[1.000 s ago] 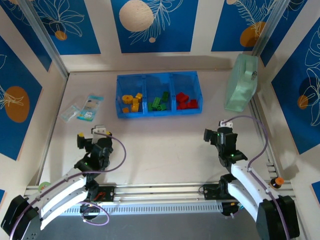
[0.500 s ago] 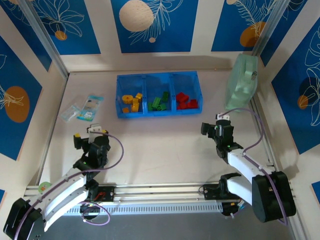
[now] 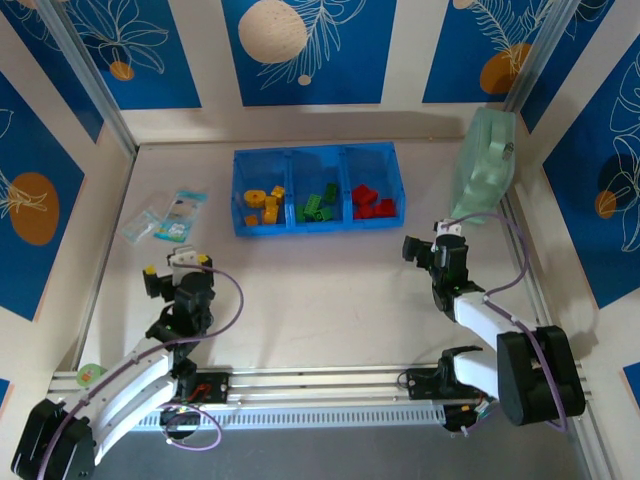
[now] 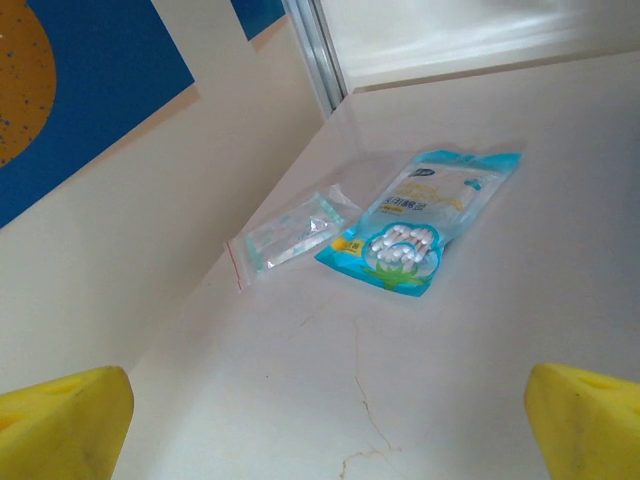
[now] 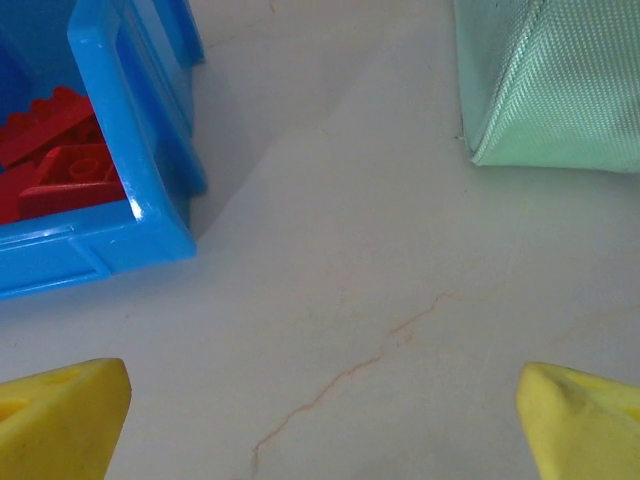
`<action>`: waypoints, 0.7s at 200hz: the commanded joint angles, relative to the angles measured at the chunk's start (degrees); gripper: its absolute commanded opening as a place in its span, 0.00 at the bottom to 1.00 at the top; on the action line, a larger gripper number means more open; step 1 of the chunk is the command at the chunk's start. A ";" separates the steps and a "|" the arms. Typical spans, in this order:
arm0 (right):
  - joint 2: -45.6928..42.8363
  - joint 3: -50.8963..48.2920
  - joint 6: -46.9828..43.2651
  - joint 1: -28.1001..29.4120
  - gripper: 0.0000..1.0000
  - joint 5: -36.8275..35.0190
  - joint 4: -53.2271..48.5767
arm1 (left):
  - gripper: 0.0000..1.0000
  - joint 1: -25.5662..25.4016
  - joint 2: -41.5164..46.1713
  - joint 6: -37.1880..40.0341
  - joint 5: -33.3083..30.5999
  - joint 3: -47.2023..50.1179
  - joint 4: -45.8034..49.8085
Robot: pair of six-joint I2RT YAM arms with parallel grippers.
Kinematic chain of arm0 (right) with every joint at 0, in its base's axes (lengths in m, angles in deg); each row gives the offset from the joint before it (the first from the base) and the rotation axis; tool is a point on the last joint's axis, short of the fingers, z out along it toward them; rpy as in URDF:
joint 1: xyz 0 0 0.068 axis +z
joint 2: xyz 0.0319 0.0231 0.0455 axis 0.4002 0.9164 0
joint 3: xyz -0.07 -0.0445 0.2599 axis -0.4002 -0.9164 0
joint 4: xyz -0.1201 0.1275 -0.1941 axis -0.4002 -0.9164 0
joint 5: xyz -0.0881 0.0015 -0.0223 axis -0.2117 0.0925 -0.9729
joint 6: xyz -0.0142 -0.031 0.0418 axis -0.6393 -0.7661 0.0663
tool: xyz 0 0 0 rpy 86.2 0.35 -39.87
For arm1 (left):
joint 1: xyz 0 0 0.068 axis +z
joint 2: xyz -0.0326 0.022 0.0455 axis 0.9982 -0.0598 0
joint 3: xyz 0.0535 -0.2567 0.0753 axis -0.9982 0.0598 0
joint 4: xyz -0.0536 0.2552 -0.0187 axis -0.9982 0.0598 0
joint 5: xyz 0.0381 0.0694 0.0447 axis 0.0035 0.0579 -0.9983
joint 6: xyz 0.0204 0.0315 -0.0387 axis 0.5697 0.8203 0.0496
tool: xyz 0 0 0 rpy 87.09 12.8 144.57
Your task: Sort the legos into containers by color
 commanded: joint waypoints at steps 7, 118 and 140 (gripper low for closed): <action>1.92 2.17 -0.51 -0.37 0.99 1.07 4.86 | 1.00 1.66 -0.17 1.44 2.05 1.17 -4.91; 6.53 3.14 -1.30 -0.75 0.99 1.22 11.00 | 1.00 5.62 -10.66 4.43 5.15 1.12 -18.05; 6.36 2.29 -1.31 -0.85 0.99 1.21 12.74 | 1.00 6.17 -11.39 4.70 5.60 1.38 -20.02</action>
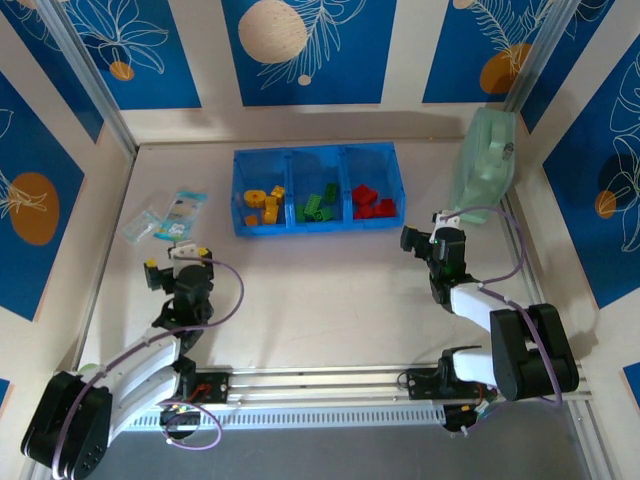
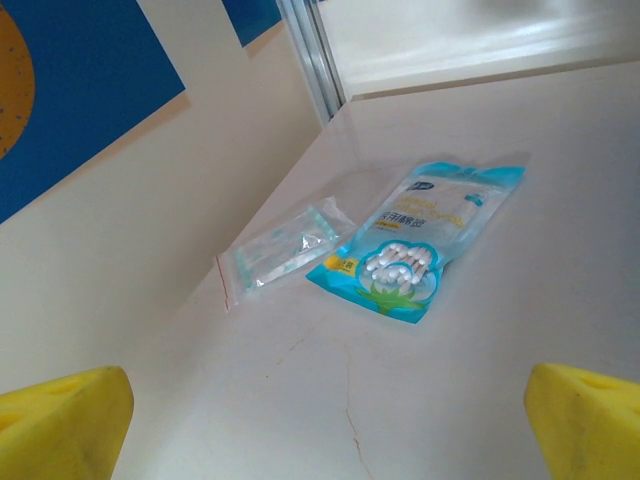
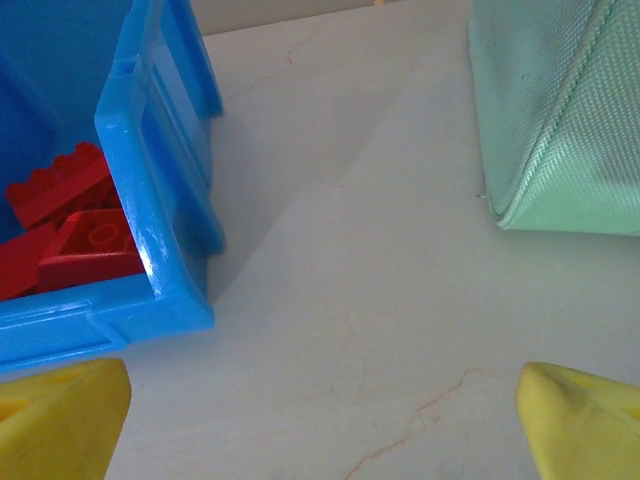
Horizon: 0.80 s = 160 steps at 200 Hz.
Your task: Sort the legos into containers by color
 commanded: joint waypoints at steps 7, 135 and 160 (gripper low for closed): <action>-0.01 -0.25 -0.89 -0.44 0.99 0.36 4.96 | 1.00 1.33 -0.82 0.94 1.29 1.01 -5.40; -0.74 -4.04 -1.12 -1.96 0.99 -0.17 12.57 | 1.00 5.12 -4.02 0.60 2.35 4.70 -18.72; -1.06 -5.32 -1.24 -2.30 1.00 -0.24 14.74 | 1.00 6.24 -4.92 0.15 2.83 6.23 -23.19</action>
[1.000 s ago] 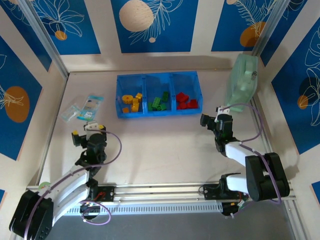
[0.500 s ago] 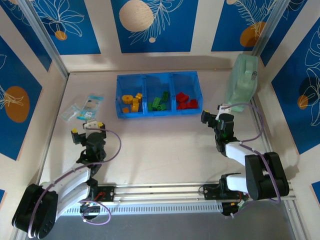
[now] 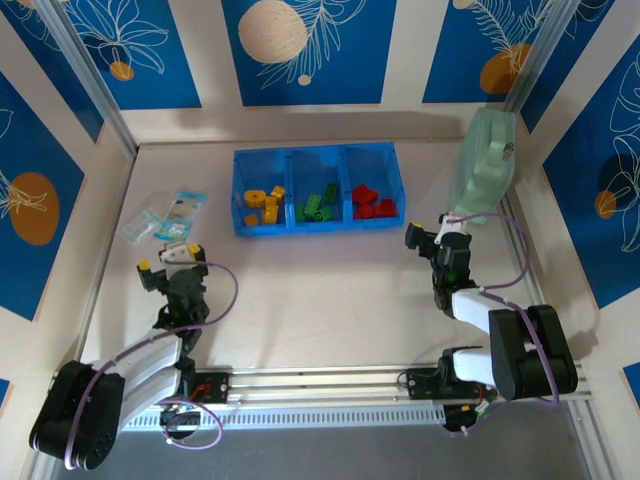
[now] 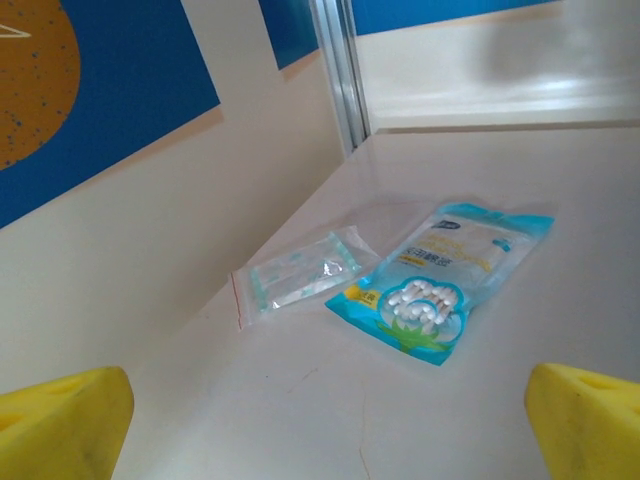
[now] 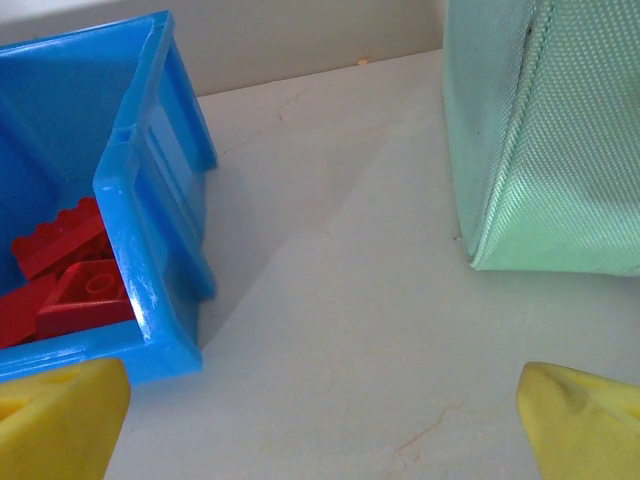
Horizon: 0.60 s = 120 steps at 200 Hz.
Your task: Sort the legos into containers by color
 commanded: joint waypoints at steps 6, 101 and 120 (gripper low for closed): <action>-1.01 -1.67 -1.06 -0.67 0.99 -0.09 5.35 | 1.00 1.64 -0.76 -0.71 1.29 1.86 -7.12; 15.48 -7.90 -4.37 -4.16 0.99 10.35 34.61 | 1.00 3.68 -8.32 -2.13 8.08 4.02 -19.91; 15.31 -5.60 -4.80 -3.11 0.99 7.94 30.27 | 1.00 3.72 -12.42 -1.91 9.36 3.68 -24.07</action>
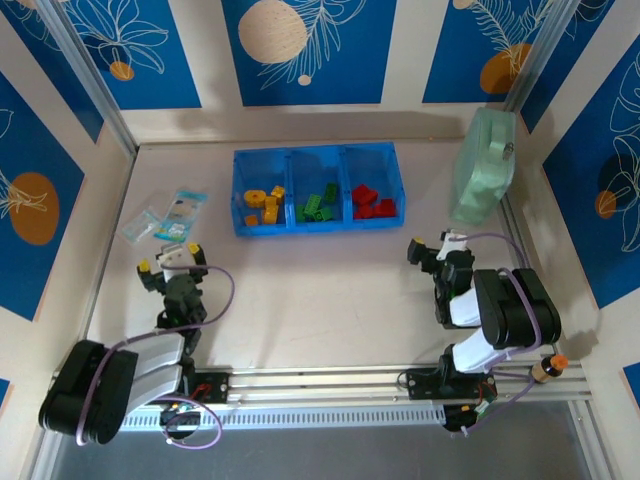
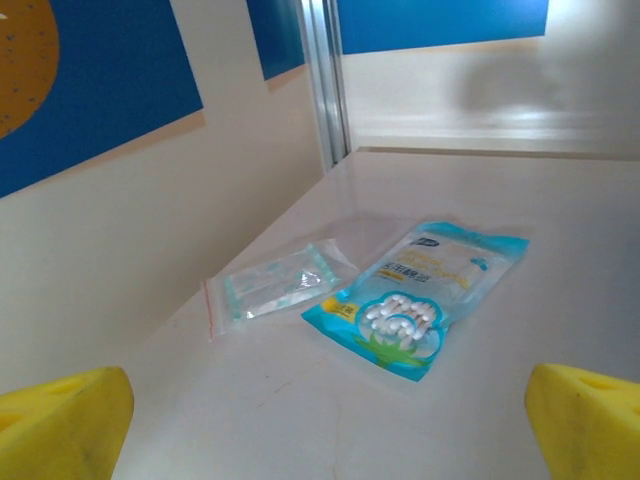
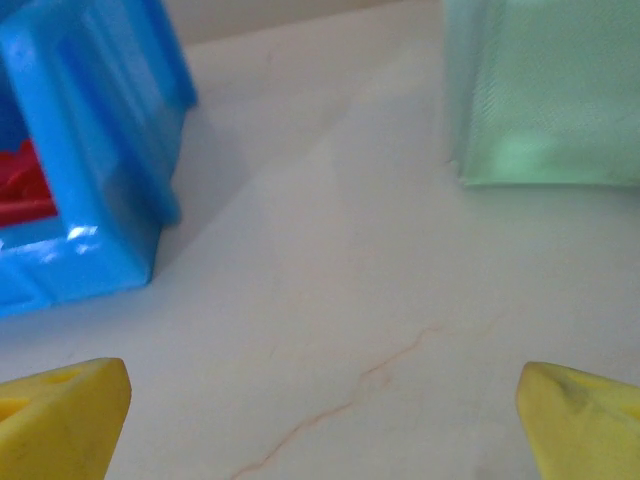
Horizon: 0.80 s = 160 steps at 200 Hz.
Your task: Sort the legos into containers by color
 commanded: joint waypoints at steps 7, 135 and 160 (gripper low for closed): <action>-1.42 2.67 -2.87 1.13 0.99 1.00 4.71 | 1.00 0.79 -5.12 -0.86 3.33 0.34 -10.25; -0.69 3.96 -5.96 3.92 0.99 -0.27 3.98 | 1.00 1.86 -22.85 1.13 11.31 -6.06 -19.32; -0.78 4.64 -6.30 4.18 0.99 -0.33 2.59 | 1.00 1.85 -23.00 1.78 13.01 -6.10 -19.31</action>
